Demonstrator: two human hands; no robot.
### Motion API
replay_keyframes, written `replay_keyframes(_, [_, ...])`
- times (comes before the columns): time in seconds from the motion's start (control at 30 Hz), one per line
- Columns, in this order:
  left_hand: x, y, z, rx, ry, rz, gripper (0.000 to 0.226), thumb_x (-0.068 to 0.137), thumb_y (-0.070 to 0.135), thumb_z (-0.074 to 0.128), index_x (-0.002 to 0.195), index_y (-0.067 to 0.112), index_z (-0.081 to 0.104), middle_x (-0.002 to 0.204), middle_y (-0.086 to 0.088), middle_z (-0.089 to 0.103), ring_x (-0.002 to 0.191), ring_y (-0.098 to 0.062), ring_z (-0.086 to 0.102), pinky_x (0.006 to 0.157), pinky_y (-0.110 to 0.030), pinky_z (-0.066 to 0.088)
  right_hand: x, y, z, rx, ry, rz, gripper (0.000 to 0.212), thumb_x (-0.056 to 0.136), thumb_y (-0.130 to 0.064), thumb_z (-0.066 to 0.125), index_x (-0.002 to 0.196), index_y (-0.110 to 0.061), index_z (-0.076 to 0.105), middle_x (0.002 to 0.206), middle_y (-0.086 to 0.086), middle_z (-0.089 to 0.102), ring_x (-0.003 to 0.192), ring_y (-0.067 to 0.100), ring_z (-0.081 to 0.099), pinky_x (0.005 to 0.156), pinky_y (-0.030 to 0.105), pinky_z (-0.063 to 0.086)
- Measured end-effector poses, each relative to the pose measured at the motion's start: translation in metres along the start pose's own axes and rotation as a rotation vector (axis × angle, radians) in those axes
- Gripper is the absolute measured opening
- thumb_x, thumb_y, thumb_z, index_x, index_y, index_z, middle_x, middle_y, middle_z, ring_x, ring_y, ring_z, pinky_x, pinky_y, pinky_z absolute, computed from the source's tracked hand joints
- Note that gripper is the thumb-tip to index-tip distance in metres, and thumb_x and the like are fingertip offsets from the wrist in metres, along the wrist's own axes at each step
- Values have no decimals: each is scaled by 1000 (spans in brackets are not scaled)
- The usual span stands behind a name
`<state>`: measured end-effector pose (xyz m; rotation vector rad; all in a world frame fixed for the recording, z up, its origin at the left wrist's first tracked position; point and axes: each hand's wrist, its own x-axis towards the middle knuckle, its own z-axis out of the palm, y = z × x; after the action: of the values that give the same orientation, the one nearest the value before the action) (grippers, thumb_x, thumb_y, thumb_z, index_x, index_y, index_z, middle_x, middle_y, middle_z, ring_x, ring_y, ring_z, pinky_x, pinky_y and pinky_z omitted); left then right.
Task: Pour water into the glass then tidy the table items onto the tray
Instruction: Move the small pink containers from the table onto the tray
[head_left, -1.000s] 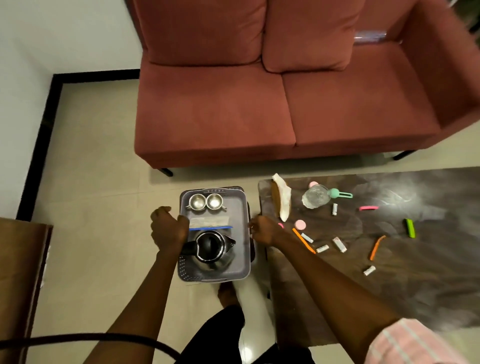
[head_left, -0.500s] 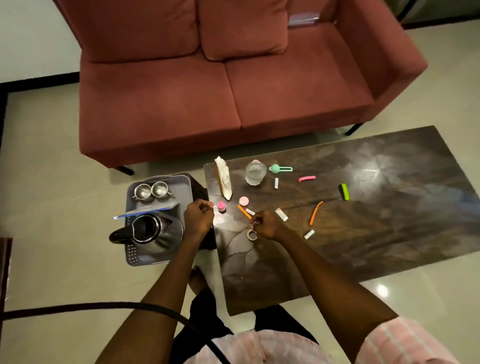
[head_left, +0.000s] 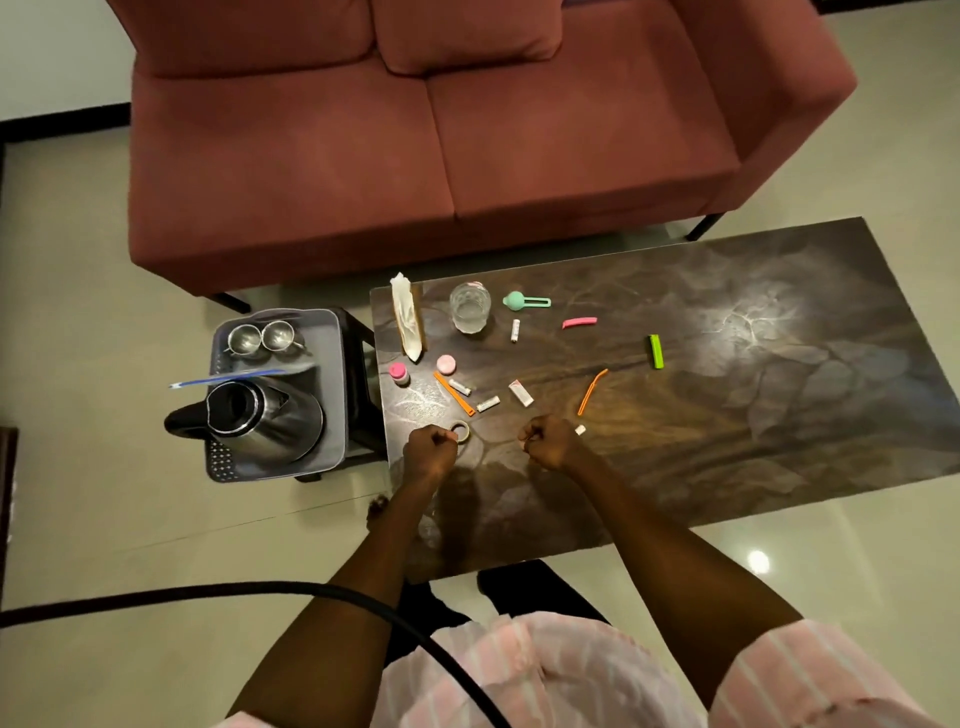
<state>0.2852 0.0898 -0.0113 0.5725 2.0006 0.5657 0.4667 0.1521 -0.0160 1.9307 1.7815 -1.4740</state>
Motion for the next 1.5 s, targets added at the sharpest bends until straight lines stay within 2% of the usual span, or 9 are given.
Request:
replay_keyframes(0.1, [-3, -5, 6, 31, 2, -6, 14, 89, 4, 60, 84, -5, 69, 93, -27, 71, 94, -40, 67, 85, -42, 54, 3, 3, 7, 14, 27, 0, 24, 86, 3, 57, 103, -2, 73, 108, 15, 72, 102, 28, 66, 86, 29, 50])
replay_keyframes(0.3, [0, -18, 17, 53, 14, -16, 11, 88, 2, 58, 82, 2, 67, 93, -19, 71, 86, -24, 61, 75, -22, 39, 7, 17, 29, -30, 27, -3, 25, 86, -5, 58, 104, -11, 74, 109, 9, 72, 105, 24, 64, 91, 26, 48])
replay_keyframes(0.43, [8, -34, 31, 18, 9, -42, 16, 85, -4, 56, 92, 0, 69, 94, -18, 71, 91, -33, 66, 82, -36, 52, 12, 30, 47, 28, 1, 32, 21, 87, -1, 56, 101, 1, 71, 108, 18, 71, 104, 30, 64, 91, 31, 49])
replay_keyframes(0.63, [31, -54, 54, 14, 17, -88, 14, 85, -5, 58, 93, -2, 67, 100, -19, 70, 99, -33, 64, 92, -39, 52, 28, 59, 56, 12, -43, 69, 18, 87, -12, 59, 102, -10, 69, 107, 6, 71, 103, 22, 64, 92, 24, 46])
replay_keyframes(0.73, [47, -59, 63, -6, 39, -70, 11, 85, -5, 60, 93, -1, 67, 96, -18, 70, 95, -34, 65, 88, -37, 51, 44, 73, 57, 16, -44, 81, 19, 85, -13, 59, 102, -14, 68, 106, 5, 71, 102, 23, 65, 96, 36, 50])
replay_keyframes(0.97, [94, -57, 69, 45, 96, 55, 2, 87, 4, 64, 87, 5, 63, 87, -11, 66, 90, -29, 63, 73, -27, 43, 92, 81, 54, -79, 56, 43, 25, 82, -11, 57, 103, -17, 69, 108, 6, 72, 104, 27, 64, 92, 34, 51])
replay_keyframes(1.1, [118, -44, 57, 112, 177, 110, 11, 84, 5, 65, 94, -1, 63, 100, -20, 66, 97, -35, 62, 85, -45, 50, 114, 67, 57, -62, 58, -3, 28, 82, -6, 56, 107, -14, 67, 107, 8, 69, 101, 26, 64, 92, 36, 51])
replay_keyframes(1.27, [143, -31, 37, 91, 323, 58, 20, 84, 15, 67, 97, 4, 56, 103, -16, 62, 99, -33, 60, 85, -43, 49, 143, 21, 61, -88, 82, -110, 27, 80, -5, 55, 103, -15, 65, 101, 6, 70, 98, 28, 64, 82, 32, 50])
replay_keyframes(1.5, [182, -22, 16, 59, 353, 47, 49, 81, 16, 76, 115, 2, 44, 118, -18, 56, 112, -36, 56, 90, -43, 46, 187, -41, 67, -119, 80, -199, 41, 80, 1, 55, 118, -11, 58, 116, 14, 61, 108, 33, 59, 86, 32, 47])
